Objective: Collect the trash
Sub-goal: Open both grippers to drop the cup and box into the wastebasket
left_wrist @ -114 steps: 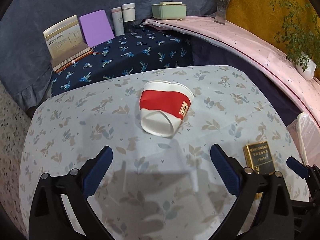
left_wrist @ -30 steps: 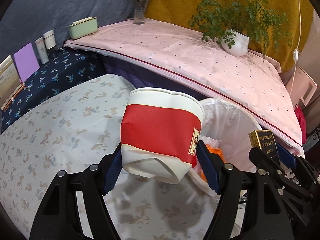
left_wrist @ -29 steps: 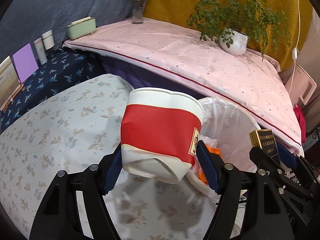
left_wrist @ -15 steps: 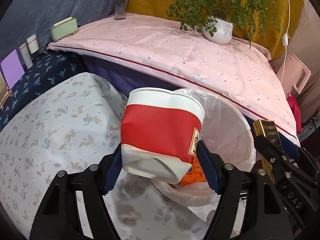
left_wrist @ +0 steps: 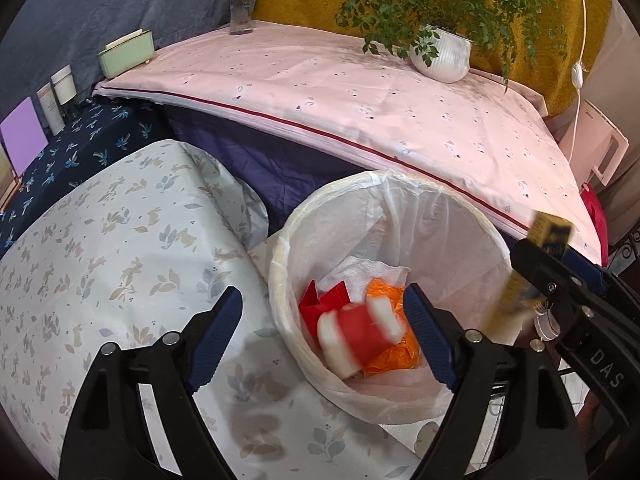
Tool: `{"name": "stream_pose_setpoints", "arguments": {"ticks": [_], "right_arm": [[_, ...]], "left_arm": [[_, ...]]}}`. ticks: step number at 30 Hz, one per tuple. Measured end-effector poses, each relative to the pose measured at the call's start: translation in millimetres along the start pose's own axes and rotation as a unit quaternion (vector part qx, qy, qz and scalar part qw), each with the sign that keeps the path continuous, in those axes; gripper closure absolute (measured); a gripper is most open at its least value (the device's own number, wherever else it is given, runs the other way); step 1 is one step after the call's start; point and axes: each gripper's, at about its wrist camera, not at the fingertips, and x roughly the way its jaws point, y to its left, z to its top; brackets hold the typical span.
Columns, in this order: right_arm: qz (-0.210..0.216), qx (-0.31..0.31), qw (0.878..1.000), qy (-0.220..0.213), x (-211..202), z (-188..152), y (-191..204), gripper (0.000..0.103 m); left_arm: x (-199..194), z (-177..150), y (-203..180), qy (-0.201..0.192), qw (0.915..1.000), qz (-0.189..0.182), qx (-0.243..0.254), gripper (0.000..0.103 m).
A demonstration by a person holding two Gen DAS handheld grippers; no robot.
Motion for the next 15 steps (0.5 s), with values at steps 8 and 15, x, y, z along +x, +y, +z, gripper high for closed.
{"name": "stream_pose_setpoints", "arguments": {"ticks": [8,15], "right_arm": [[0.006,-0.010,1.000,0.008,14.5,1.8,13.6,0.048],[0.010,-0.014,1.000,0.011,16.1,1.2,18.6,0.047]], "left_arm": [[2.1,0.6,14.5,-0.002,0.9998,0.015,-0.011,0.021],[-1.0,1.0,17.3,-0.007,0.9997,0.019,-0.013,0.021]]}}
